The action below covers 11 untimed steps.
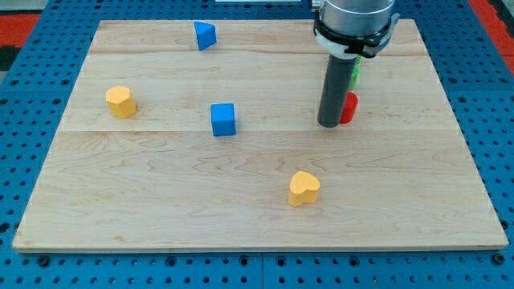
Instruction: Push the blue cube towards the bottom of yellow hexagon
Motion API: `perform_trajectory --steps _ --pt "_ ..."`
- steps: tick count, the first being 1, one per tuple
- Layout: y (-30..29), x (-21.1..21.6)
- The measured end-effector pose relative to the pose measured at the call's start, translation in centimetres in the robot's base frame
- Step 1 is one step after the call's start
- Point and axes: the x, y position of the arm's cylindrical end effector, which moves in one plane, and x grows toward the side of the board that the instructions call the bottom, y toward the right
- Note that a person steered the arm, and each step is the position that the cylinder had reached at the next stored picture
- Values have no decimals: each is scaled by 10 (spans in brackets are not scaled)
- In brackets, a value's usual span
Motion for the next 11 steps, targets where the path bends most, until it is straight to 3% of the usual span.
perform_trajectory --steps 3,7,9,11 --pt "-163 5" --pt "-168 -55" --pt "-217 -35" --pt "-208 -8"
